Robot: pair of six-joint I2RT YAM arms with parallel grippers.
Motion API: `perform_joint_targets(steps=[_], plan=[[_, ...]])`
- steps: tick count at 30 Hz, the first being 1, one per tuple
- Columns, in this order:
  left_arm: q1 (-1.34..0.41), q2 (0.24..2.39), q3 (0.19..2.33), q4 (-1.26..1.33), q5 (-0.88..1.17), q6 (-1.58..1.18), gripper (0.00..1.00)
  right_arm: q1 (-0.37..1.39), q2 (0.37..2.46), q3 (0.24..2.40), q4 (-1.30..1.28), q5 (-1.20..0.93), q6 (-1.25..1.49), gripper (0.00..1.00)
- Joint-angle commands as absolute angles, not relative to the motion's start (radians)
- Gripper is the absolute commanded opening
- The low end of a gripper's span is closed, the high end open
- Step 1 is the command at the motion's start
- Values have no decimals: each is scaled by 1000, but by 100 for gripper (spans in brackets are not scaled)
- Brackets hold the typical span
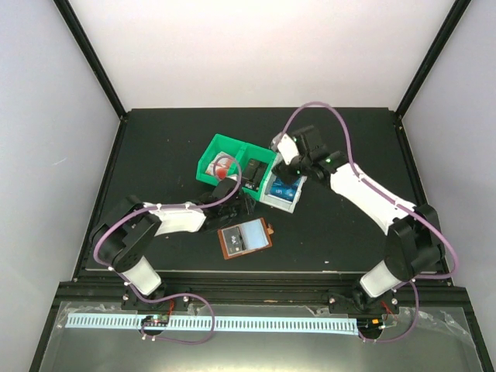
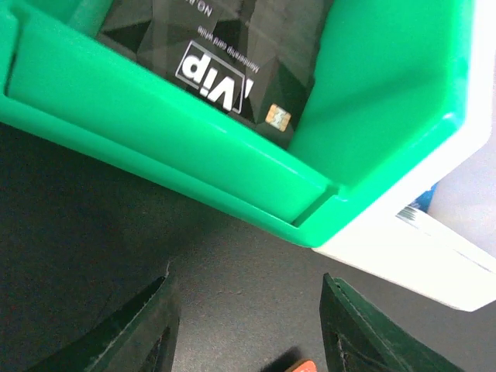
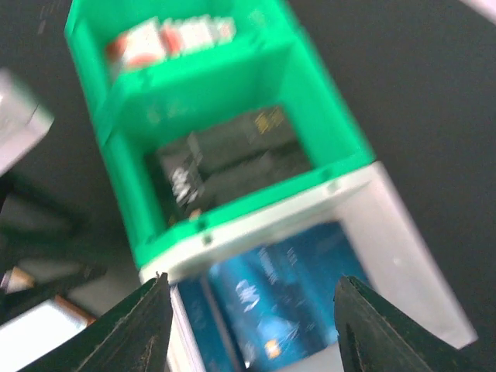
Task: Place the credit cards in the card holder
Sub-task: Pick up the credit card from the storage box.
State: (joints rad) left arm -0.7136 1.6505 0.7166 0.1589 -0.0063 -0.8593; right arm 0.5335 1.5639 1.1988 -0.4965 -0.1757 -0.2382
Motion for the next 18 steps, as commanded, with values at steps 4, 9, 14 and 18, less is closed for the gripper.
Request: perform_joint_targets(steps=[4,9,14,18], plan=[[-706,1566,670,208,-53,-822,57,527,1577,1291,-497,-168,-181,71],[-686,1559,665,215,-15,-827,61,537,1530,1190,-433,-204,-215,96],[-683,1604,716,189,23,-864,59,568,1685,1272,-612,-138,-226,79],[-681,1634,734,190,37,-866,55,574,1760,1313,-705,-135,-248,57]])
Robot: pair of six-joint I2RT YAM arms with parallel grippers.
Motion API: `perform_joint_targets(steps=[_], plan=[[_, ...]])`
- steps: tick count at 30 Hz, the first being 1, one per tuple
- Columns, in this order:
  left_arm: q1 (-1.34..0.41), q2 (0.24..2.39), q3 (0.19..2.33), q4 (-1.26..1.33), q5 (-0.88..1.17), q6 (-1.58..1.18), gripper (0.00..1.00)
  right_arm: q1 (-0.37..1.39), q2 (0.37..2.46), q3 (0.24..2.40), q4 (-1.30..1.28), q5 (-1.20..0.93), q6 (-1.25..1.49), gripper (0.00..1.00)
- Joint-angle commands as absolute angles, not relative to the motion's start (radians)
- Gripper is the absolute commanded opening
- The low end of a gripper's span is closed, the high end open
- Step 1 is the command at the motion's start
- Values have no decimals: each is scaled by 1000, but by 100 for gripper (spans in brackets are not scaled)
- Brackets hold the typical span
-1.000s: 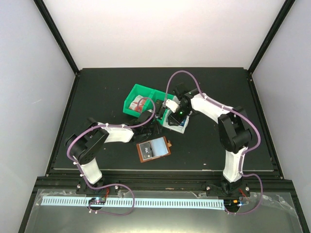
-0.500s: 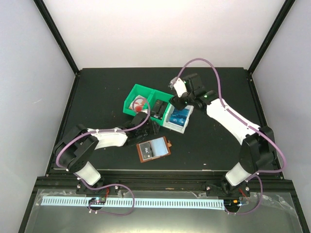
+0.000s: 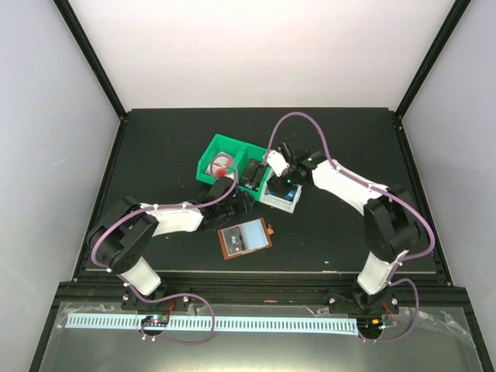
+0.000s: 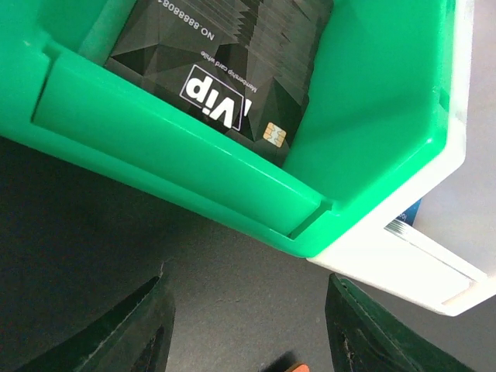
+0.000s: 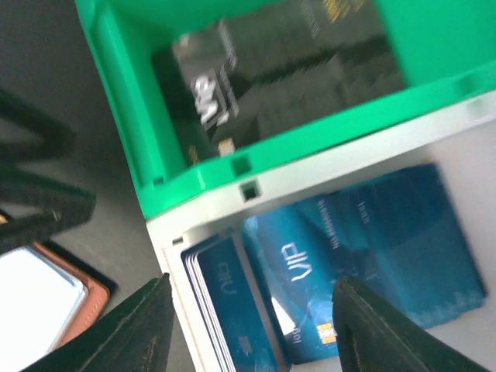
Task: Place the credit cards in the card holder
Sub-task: Pick up the credit card from the storage box.
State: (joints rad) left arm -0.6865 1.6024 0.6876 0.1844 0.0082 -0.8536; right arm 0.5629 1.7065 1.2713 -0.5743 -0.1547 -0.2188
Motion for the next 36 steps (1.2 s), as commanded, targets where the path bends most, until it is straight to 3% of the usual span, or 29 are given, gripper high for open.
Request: perform_joint_targets(steps=[1,26,36], plan=[[-682,1639,736,190,39,-865,55,574,1771,1321,-723,-141,-262,56],[-677,1707,779,167,49,-864,52,608,1912,1371,-784,-236,-345,59],[-676,1717,775,167,53,-867,52,614,1965,1374,-747,-157,-308,62]])
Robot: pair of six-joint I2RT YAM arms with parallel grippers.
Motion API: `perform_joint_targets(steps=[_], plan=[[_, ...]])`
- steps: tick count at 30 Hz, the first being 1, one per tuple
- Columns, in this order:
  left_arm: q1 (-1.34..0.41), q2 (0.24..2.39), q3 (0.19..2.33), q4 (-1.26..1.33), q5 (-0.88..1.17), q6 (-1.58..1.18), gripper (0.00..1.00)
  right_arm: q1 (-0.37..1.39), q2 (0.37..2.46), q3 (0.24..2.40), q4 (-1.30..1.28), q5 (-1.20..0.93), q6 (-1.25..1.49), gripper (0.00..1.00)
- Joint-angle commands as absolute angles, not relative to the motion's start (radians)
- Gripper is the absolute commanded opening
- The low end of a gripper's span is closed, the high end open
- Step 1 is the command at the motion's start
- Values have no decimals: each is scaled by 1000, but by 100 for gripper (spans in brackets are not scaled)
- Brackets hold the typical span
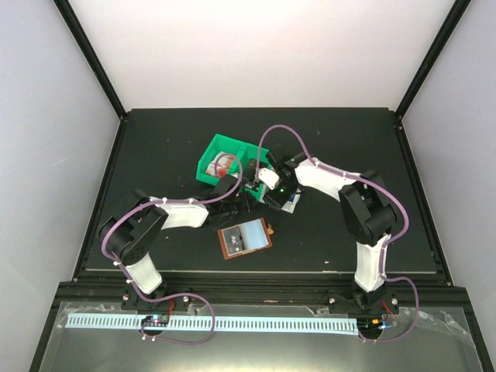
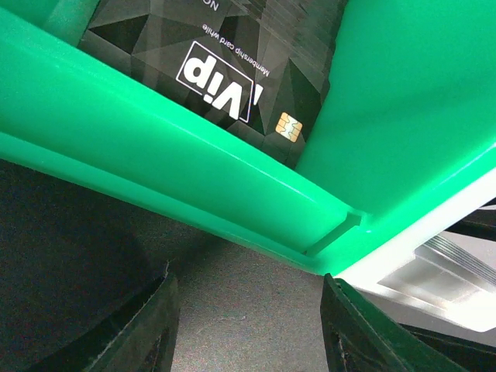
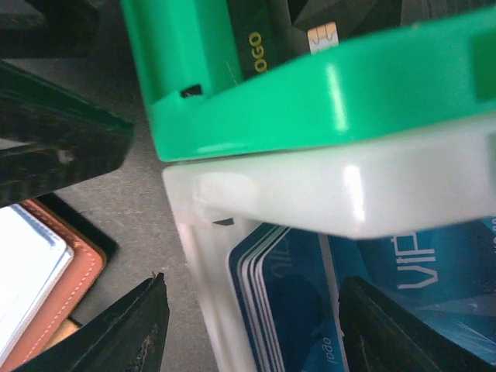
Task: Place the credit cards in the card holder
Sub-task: Pick up the credit card from the storage box.
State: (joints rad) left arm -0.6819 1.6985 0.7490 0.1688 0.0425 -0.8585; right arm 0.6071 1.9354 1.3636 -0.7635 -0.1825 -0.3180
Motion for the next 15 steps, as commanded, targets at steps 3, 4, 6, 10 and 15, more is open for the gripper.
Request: perform_joint_targets(steps=[3,4,6,10,15], plan=[[-676,1717,775,167,53,-867,52,620,1957,1373,-764,-175,-320,61],[-676,1717,774,167,53,-867,52,622,1950,1372,-769,-184,-323,60],[-677,1717,774,167,53,-867,52,622,1933,1371,-782,-216,-330,56],[-675,1715,775,165,51,-866,52,623,1891,1360,-783,-230,-325,56],[-675,1715,772,164,51,-865,52,623,1876,1360,-788,-214,-318,56]])
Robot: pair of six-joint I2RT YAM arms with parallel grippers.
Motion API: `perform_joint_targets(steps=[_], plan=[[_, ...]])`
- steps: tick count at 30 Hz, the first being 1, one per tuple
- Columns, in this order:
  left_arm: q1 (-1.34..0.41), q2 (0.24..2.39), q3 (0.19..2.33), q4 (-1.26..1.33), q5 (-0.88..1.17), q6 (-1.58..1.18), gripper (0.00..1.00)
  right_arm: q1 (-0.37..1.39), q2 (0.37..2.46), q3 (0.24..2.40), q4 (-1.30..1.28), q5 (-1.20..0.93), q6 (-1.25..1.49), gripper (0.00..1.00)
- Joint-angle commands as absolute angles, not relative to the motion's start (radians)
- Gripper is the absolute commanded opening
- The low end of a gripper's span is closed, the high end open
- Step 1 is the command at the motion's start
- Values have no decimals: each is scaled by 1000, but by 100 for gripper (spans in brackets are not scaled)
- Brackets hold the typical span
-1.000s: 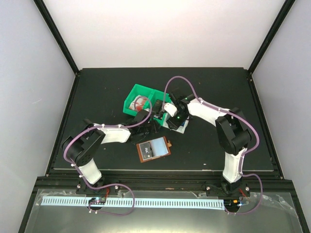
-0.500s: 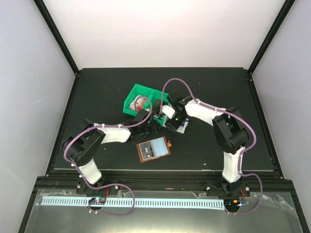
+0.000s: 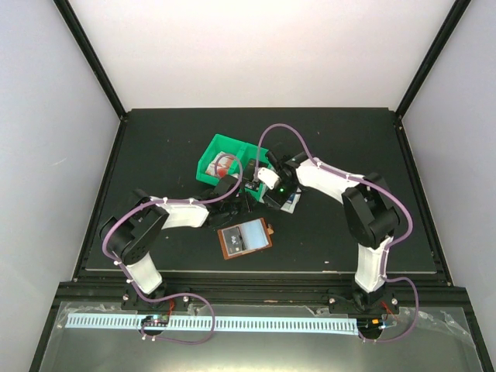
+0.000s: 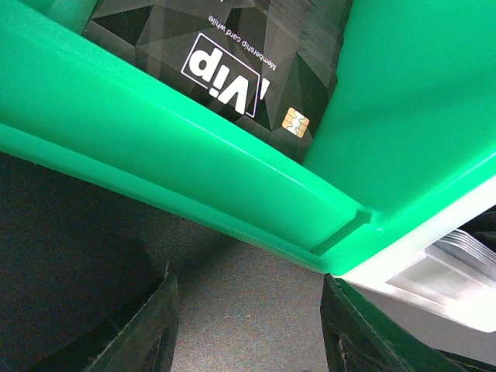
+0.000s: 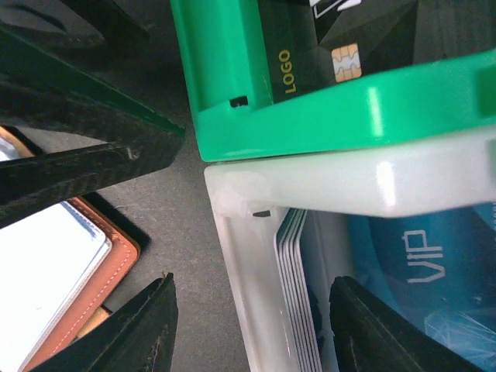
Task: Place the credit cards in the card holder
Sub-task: Pick up the credit card from the storage box.
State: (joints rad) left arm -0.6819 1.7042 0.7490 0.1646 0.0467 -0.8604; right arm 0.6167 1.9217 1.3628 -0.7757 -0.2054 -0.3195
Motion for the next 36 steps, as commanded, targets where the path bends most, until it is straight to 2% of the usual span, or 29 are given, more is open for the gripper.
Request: perform_joint_targets(steps=[1,8,16,24,36], plan=[[-675,1715,772,164,52,-865,52,623,1876,1362,-789,-211,-316,55],[-675,1717,770,164,50,-862,52,623,1881,1366,-794,-211,-315,53],[-676,1721,769,166,50,-864,52,622,1954,1383,-792,-127,-296,59],[-675,1726,770,168,52,-865,52,623,1916,1367,-798,-219,-316,53],[-676,1730,768,169,53,-867,52,623,1878,1365,-822,-230,-310,50]])
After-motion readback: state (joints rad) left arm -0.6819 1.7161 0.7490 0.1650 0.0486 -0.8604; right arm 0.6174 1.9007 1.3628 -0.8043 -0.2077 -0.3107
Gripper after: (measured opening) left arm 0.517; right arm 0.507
